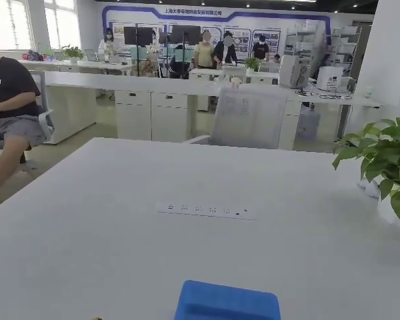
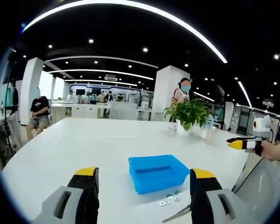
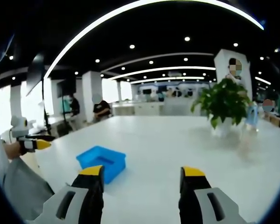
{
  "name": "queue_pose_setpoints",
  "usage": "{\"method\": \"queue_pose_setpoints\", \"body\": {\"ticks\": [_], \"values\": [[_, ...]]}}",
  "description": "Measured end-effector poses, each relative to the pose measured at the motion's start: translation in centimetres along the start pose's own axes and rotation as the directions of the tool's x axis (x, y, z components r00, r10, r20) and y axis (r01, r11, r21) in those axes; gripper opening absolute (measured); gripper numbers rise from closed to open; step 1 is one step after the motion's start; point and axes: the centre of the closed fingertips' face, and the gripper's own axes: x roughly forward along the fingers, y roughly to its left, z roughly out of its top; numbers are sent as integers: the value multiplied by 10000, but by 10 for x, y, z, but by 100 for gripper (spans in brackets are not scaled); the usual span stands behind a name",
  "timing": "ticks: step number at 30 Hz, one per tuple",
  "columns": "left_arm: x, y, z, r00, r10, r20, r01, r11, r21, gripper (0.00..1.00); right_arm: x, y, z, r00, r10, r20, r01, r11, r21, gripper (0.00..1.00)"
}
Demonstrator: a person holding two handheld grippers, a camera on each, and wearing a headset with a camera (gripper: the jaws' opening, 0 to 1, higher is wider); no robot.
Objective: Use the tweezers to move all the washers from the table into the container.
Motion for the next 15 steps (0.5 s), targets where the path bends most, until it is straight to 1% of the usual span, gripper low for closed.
{"method": "queue_pose_setpoints", "body": {"ticks": [8, 15], "values": [[-1, -1, 1, 10000, 16, 15, -16, 10000, -1, 80, 0, 0, -1, 10000, 10, -39, -10, 10000, -19, 63], [0, -1, 0, 10000, -7, -45, 7, 10000, 14, 80, 1, -4, -3, 10000, 20, -73, -20, 10000, -30, 63]]}}
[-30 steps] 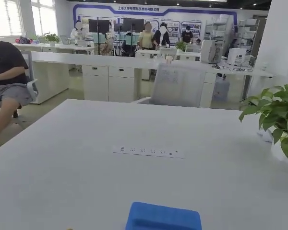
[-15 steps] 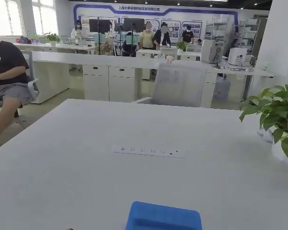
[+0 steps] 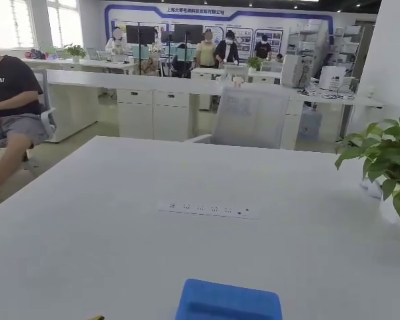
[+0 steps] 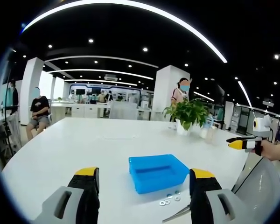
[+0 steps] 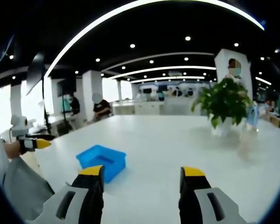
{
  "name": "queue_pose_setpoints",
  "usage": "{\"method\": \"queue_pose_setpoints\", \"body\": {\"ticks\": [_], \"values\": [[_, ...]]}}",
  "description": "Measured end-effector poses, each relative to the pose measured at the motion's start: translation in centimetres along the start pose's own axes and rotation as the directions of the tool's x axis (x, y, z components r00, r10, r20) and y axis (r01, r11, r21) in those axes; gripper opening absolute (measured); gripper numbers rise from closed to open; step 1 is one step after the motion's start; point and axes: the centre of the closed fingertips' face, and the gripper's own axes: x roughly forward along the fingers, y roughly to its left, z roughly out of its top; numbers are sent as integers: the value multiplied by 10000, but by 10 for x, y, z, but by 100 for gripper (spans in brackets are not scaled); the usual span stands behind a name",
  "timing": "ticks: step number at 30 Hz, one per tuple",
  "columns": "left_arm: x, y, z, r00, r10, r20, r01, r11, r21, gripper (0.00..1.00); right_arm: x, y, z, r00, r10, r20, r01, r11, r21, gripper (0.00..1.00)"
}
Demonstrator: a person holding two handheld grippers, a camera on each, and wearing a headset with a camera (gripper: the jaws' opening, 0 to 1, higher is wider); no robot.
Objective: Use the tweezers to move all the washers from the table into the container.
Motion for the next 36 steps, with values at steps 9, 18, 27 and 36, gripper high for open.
{"method": "queue_pose_setpoints", "body": {"ticks": [9, 18, 27, 36], "values": [[0, 1, -2, 10000, -18, -66, 18, 10000, 96, 79, 2, 1, -5, 9998, 55, -207, -55, 10000, -33, 64], [0, -2, -1, 9999, -62, -90, 65, 9996, 261, 79, 0, 0, -6, 9996, -153, -239, 138, 9979, -629, 69], [3, -16, -17, 9915, -720, -1085, 808, 9936, 785, 68, 3, 13, -27, 9853, 454, -1647, -620, 9933, -971, 61], [3, -29, -35, 9608, -1764, -2139, 1851, 9825, 212, 45, 9, 37, -37, 9540, 1151, -2769, -1637, 9736, -1594, 40]]}}
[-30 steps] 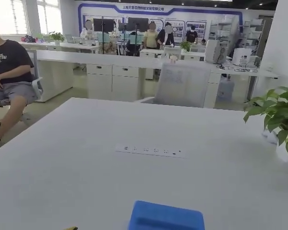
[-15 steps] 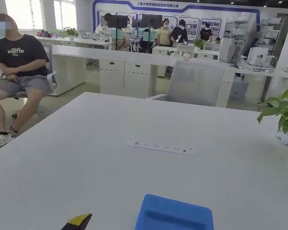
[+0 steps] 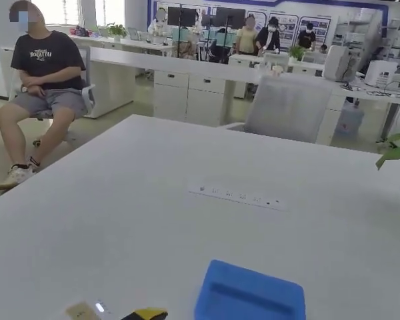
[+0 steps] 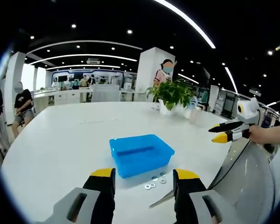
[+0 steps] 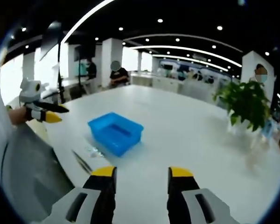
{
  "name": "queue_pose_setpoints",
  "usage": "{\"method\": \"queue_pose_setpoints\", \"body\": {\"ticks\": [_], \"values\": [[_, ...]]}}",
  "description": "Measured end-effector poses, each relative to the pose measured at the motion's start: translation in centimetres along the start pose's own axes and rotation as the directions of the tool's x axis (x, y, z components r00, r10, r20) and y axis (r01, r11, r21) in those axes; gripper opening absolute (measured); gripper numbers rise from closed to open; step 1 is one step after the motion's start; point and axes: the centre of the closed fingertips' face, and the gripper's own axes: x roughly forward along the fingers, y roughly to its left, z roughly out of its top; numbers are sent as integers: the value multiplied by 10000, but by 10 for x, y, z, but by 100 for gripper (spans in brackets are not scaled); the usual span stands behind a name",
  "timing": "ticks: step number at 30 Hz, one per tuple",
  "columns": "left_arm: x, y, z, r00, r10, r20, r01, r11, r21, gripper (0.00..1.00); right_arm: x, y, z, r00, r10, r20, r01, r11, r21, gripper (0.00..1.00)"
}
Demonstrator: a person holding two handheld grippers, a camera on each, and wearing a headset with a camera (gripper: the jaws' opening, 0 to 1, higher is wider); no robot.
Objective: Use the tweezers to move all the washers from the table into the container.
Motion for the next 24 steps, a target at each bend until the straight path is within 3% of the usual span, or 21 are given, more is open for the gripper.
{"method": "queue_pose_setpoints", "body": {"ticks": [4, 6, 7, 8, 9, 11, 12, 14, 15, 16, 18, 19, 22, 23, 24], "values": [[3, -3, -7, 9979, -397, -515, 386, 9990, -221, 36, 11, 19, 6, 9983, 580, -80, -582, 9978, -310, 33], [4, -8, -17, 9909, -827, -1058, 770, 9954, -566, 32, 18, 34, 7, 9931, 1132, -295, -1147, 9918, -556, 27], [6, -7, -17, 9907, -884, -1031, 837, 9953, -495, 31, 21, 41, 7, 9895, 1399, -351, -1421, 9874, -699, 25], [6, -13, -23, 9807, -1335, -1429, 1286, 9908, -432, 30, 25, 50, 7, 9834, 1714, -601, -1764, 9802, -904, 22], [7, -12, -26, 9786, -1347, -1556, 1301, 9907, -394, 29, 28, 54, 8, 9815, 1820, -598, -1874, 9771, -1011, 20], [9, -19, -34, 9594, -1880, -2104, 1865, 9821, -273, 28, 35, 68, 9, 9684, 2375, -758, -2451, 9628, -1140, 15], [10, -20, -36, 9546, -1959, -2243, 1987, 9800, -104, 26, 38, 71, 10, 9659, 2462, -801, -2546, 9593, -1224, 14], [13, -24, -43, 9361, -2286, -2674, 2409, 9704, 136, 24, 44, 82, 10, 9560, 2785, -928, -2894, 9471, -1390, 12], [14, -25, -49, 9216, -2401, -3048, 2555, 9667, 109, 24, 48, 87, 11, 9509, 2928, -997, -3050, 9414, -1440, 12], [16, -25, -49, 9216, -2375, -3069, 2577, 9659, 264, 24, 51, 90, 11, 9471, 3029, -1063, -3165, 9363, -1520, 11], [17, -28, -56, 9012, -2567, -3491, 2920, 9550, 515, 21, 56, 98, 10, 9362, 3280, -1267, -3456, 9245, -1607, 11], [18, -27, -62, 8900, -2581, -3760, 3032, 9507, 650, 20, 59, 104, 8, 9245, 3533, -1434, -3749, 9108, -1731, 11], [21, -27, -69, 8734, -2727, -4034, 3212, 9453, 564, 18, 64, 112, 1, 9052, 3743, -2013, -4140, 8839, -2177, 10], [22, -26, -71, 8717, -2751, -4056, 3247, 9441, 575, 18, 66, 116, -3, 8947, 3856, -2252, -4338, 8703, -2331, 10], [22, -26, -74, 8643, -2825, -4161, 3341, 9409, 550, 17, 67, 118, -6, 8875, 3912, -2437, -4464, 8612, -2430, 10]]}}
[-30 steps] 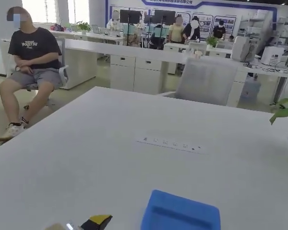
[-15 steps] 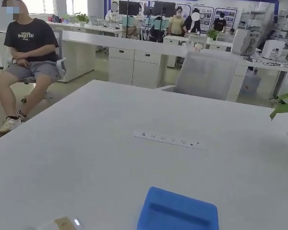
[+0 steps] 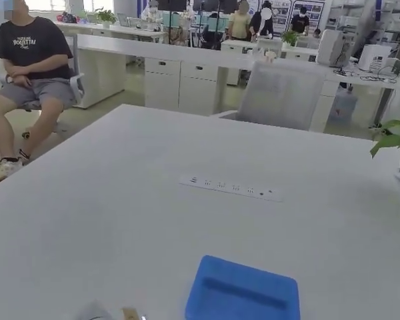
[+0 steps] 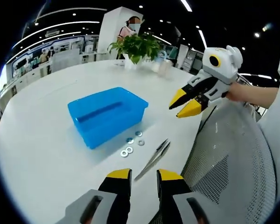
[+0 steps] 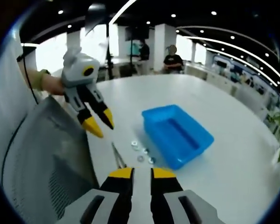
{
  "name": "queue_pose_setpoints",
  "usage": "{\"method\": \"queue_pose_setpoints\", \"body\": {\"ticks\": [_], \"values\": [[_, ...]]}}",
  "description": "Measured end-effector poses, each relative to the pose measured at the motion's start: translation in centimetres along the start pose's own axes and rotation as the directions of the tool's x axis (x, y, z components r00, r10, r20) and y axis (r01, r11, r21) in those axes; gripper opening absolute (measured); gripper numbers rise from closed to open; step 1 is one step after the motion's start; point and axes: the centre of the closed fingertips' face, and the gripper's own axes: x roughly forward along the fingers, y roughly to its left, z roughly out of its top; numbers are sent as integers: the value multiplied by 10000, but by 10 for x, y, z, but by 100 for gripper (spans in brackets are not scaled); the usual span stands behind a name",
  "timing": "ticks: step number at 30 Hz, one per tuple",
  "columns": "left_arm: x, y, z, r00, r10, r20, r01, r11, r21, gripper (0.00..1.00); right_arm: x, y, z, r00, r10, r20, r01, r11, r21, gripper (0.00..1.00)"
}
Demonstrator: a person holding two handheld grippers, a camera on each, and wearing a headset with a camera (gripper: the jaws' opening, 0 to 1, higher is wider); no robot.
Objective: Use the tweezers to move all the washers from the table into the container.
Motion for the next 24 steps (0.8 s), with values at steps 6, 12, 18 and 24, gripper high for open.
{"method": "queue_pose_setpoints", "body": {"ticks": [6, 12, 18, 24], "values": [[8, 4, -16, 9944, -42, -1060, 154, 9944, 1045, 14, 17, 12, -7, 9953, 708, -662, -747, 9956, -571, 10], [15, 8, -19, 9911, -173, -1319, 331, 9924, 1184, 10, 29, 24, -16, 9835, 1303, -1254, -1435, 9843, -1027, 14], [20, 9, -19, 9866, -191, -1620, 428, 9886, 1442, 9, 38, 25, -23, 9749, 1410, -1722, -1673, 9745, -1493, 14], [27, 8, -21, 9811, -336, -1905, 690, 9809, 1821, 5, 45, 28, -28, 9664, 1669, -1955, -2014, 9642, -1725, 15]]}}
